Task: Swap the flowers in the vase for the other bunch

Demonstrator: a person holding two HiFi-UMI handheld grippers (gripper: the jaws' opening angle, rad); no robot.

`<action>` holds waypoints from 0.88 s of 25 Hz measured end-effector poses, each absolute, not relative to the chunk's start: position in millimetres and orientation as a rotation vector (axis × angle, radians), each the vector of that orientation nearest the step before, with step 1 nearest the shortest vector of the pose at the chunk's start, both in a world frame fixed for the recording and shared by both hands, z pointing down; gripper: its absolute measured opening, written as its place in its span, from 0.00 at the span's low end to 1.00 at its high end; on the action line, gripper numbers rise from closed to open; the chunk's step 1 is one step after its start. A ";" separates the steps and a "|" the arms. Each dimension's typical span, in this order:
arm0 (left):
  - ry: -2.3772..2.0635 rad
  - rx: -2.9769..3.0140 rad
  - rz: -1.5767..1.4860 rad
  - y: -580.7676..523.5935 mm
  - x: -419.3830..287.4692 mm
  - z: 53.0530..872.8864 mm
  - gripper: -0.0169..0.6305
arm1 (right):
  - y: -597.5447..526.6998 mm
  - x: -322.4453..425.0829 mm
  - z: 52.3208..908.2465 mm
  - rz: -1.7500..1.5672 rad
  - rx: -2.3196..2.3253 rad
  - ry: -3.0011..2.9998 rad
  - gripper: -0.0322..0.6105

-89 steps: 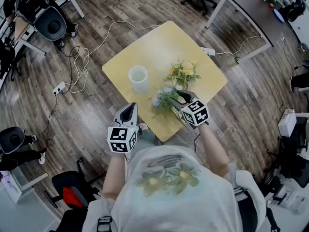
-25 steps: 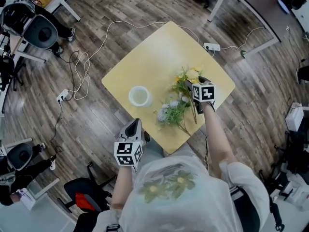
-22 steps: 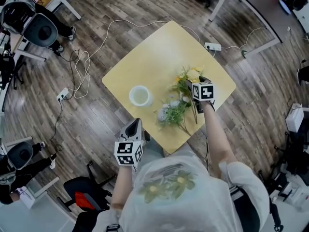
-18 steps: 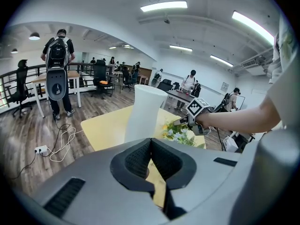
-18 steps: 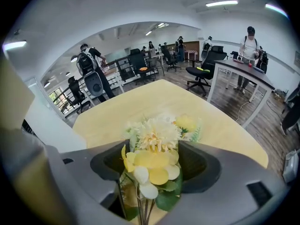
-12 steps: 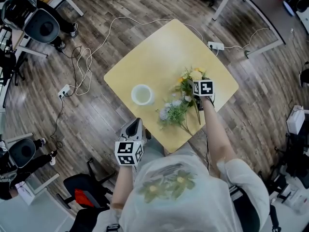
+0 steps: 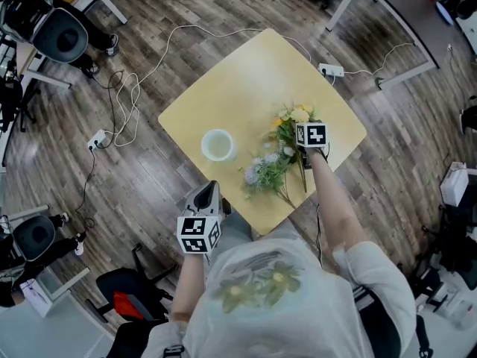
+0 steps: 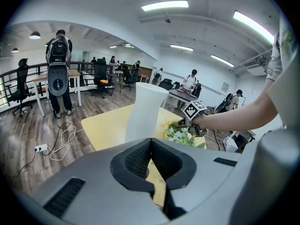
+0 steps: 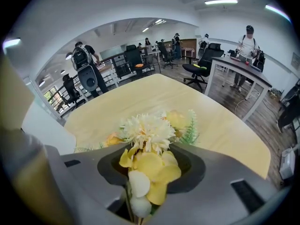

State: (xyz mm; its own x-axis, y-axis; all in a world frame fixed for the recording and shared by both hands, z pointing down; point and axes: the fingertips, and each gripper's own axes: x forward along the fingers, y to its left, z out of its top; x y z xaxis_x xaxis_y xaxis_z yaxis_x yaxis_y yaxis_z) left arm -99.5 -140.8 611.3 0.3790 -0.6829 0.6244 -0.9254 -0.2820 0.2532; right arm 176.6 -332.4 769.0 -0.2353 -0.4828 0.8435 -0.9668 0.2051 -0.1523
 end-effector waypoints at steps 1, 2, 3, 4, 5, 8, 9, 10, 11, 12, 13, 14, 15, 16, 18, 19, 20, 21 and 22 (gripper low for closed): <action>-1.376 2.057 0.537 -140.5 -99.7 611.4 0.05 | -331.8 177.1 768.4 0.941 1.363 -1.829 0.33; -1.374 2.058 0.536 -140.2 -100.1 611.3 0.05 | -330.9 177.8 767.7 0.948 1.376 -1.835 0.31; -1.373 2.059 0.535 -140.2 -100.5 611.1 0.05 | -330.0 178.6 767.1 0.955 1.388 -1.839 0.28; -1.373 2.061 0.534 -140.3 -100.7 610.8 0.05 | -329.3 179.3 766.6 0.961 1.397 -1.844 0.26; -1.374 2.064 0.532 -140.4 -100.8 610.5 0.05 | -328.8 180.1 766.3 0.965 1.402 -1.849 0.25; -1.374 2.065 0.533 -139.0 -101.0 611.4 0.05 | -327.4 181.2 764.8 0.958 1.402 -1.876 0.22; -1.373 2.065 0.533 -138.3 -101.3 611.7 0.05 | -326.6 181.0 764.0 0.954 1.400 -1.885 0.22; -1.373 2.064 0.533 -137.9 -101.4 611.7 0.05 | -326.0 181.1 763.0 0.950 1.400 -1.892 0.21; -1.373 2.064 0.534 -137.9 -101.2 611.5 0.05 | -325.7 181.7 762.0 0.947 1.400 -1.897 0.20; -1.373 2.065 0.533 -138.0 -100.9 611.2 0.05 | -325.6 182.2 760.9 0.946 1.402 -1.901 0.20; -1.373 2.065 0.532 -137.9 -100.7 610.7 0.05 | -325.3 182.6 760.0 0.947 1.404 -1.906 0.20; -1.373 2.066 0.530 -137.6 -100.6 610.2 0.05 | -324.7 182.8 758.8 0.950 1.406 -1.911 0.19; -1.373 2.066 0.527 -137.0 -100.8 609.8 0.05 | -323.7 183.1 757.3 0.952 1.410 -1.916 0.19; -1.375 2.066 0.524 -136.4 -101.0 609.3 0.05 | -322.5 183.5 755.4 0.953 1.413 -1.921 0.19; -1.380 2.065 0.519 -135.8 -102.1 608.1 0.05 | -321.5 183.9 750.2 0.949 1.418 -1.935 0.19; -1.383 2.065 0.517 -135.9 -102.6 607.5 0.05 | -321.9 184.0 747.2 0.944 1.421 -1.945 0.19; -1.385 2.065 0.515 -136.2 -103.0 606.7 0.05 | -322.4 184.4 744.1 0.940 1.425 -1.953 0.19; -1.386 2.066 0.514 -136.5 -103.2 605.9 0.05 | -322.9 185.2 741.0 0.937 1.430 -1.960 0.19; -1.387 2.066 0.513 -136.7 -103.2 604.9 0.05 | -323.2 186.1 737.9 0.935 1.436 -1.965 0.19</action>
